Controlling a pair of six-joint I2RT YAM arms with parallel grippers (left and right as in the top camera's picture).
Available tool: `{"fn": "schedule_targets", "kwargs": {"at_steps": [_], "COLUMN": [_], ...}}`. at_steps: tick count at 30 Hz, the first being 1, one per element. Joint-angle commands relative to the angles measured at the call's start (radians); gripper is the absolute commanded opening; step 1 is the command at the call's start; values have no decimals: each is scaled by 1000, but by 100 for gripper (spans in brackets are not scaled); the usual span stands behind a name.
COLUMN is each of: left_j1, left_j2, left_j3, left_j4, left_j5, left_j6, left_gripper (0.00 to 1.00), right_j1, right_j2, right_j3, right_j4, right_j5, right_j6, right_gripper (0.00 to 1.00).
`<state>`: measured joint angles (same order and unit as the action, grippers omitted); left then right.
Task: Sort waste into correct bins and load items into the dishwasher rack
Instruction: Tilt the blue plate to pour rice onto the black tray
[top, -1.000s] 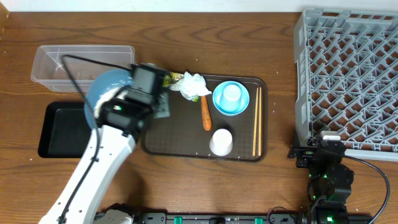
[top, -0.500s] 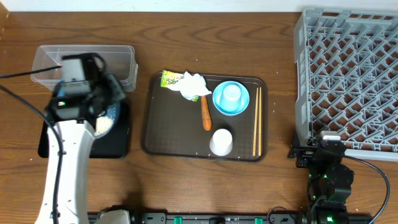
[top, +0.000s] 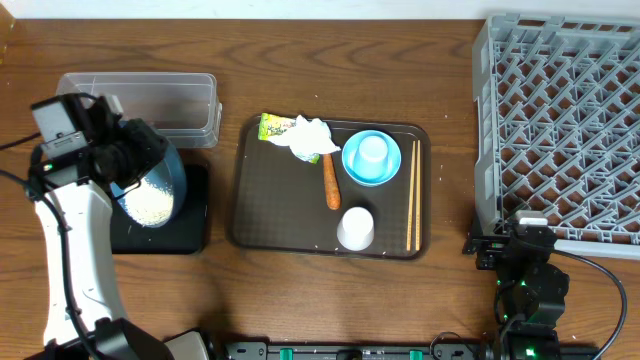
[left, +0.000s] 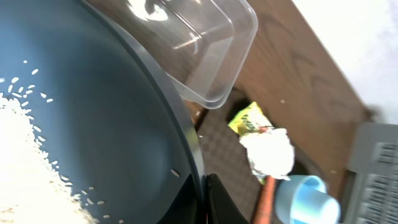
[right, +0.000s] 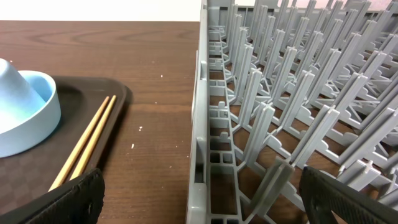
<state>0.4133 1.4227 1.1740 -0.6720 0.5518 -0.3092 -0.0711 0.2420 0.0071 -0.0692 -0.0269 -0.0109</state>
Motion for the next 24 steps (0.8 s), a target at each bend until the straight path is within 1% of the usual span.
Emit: {"fn": "schedule_targets", "kwargs": {"at_steps": [1,10,18,22,24], "left_j1": [53,230,359,412,435], "left_j2": [12,12,14,15,16], "left_j3": [21,21,18,16,16], "left_j4": [8,6,-7,-4,15], "left_j5": [179,429,568,676,670], "left_j6": [20,20,18,-26,-26], "left_gripper": [6,6,6,6,6], "right_j1": [-7,-7,-7,-7,-7], "right_j2": [-1,-1,-1,-1,-1], "right_j3": [-2,-2,-2,-2,-2], "right_j4": [-3,-3,-3,-3,-3], "right_j5": [-4,-4,-4,-4,-4], "right_j6": [10,10,10,10,10], "right_gripper": [99,99,99,99,99]}}
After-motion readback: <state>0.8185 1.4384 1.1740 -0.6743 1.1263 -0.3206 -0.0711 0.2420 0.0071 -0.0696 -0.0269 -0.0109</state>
